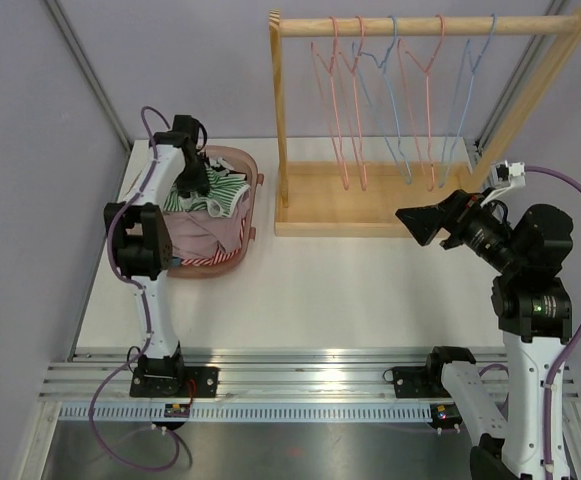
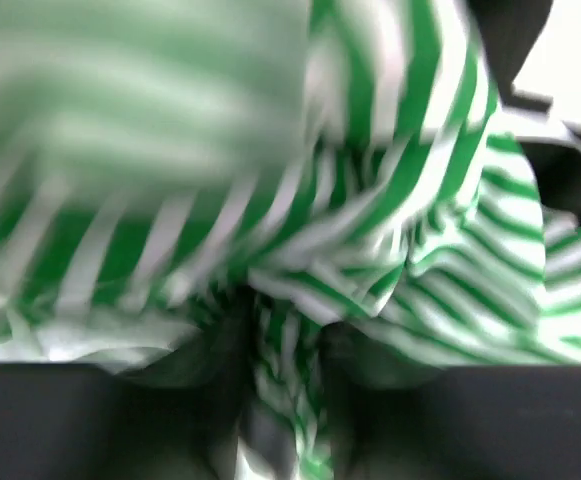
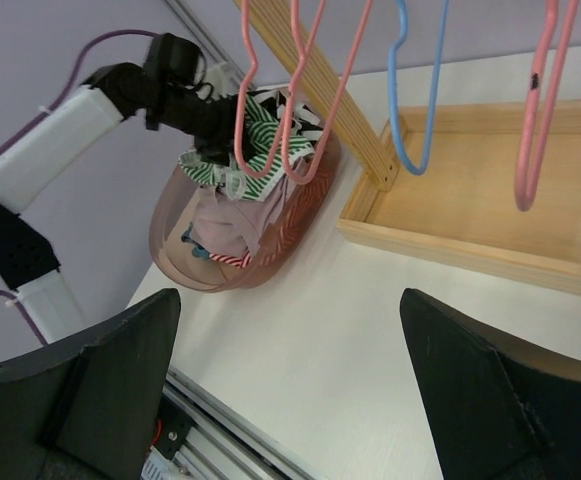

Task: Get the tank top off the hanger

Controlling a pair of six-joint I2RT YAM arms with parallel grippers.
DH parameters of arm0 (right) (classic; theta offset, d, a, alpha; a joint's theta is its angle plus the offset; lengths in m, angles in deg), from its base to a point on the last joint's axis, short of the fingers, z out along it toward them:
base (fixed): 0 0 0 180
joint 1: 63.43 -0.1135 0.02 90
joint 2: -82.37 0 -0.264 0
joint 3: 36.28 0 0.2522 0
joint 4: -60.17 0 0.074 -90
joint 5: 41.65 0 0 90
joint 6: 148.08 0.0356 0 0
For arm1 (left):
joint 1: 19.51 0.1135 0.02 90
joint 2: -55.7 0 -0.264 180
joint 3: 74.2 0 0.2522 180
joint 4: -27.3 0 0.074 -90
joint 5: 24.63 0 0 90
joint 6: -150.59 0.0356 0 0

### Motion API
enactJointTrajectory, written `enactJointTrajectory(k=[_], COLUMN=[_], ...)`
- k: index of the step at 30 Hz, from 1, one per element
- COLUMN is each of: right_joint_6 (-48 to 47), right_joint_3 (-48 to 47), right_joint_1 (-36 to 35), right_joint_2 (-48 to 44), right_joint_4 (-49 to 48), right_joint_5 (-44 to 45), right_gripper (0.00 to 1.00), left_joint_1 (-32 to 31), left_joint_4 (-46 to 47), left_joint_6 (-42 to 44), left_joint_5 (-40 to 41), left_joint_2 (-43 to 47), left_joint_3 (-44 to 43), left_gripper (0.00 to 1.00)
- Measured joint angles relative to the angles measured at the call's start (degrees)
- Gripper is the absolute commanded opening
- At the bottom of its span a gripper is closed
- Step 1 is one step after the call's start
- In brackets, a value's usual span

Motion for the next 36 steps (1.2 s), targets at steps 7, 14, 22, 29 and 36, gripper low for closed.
enactJointTrajectory(k=[7, 14, 22, 29, 36], right_joint_6=[-3.37, -6.97, -11.54, -14.86, -16.61], right_joint_3=[-3.91, -6.67, -9.57, -12.07, -9.27], right_joint_1=[-0.63, -4.66, -9.49, -9.81, -11.3], right_joint_2=[3.19, 4.5, 5.84, 5.09, -2.95], right_joint_4=[6.08, 11.47, 19.26, 24.92, 26.43], right_joint_5=[5.64, 15.08, 27.47, 33.62, 37.09], right_gripper=[1.0, 1.0, 1.0, 1.0, 1.0], left_joint_1=[2.19, 1.75, -3.17, -6.47, -6.95], left_joint_4=[-0.09, 1.2, 4.44, 2.01, -4.0], left_joint_6=[-1.55, -0.52, 1.49, 2.12, 2.1], left_joint_5=[-1.44, -3.43, 0.52, 6.56, 7.74], left_joint_2=[12.7, 28.61, 58.01, 74.71, 85.61], left_joint_3=[1.29, 3.63, 23.67, 35.28, 38.84], left_gripper=[0.94, 0.99, 0.99, 0.99, 0.99])
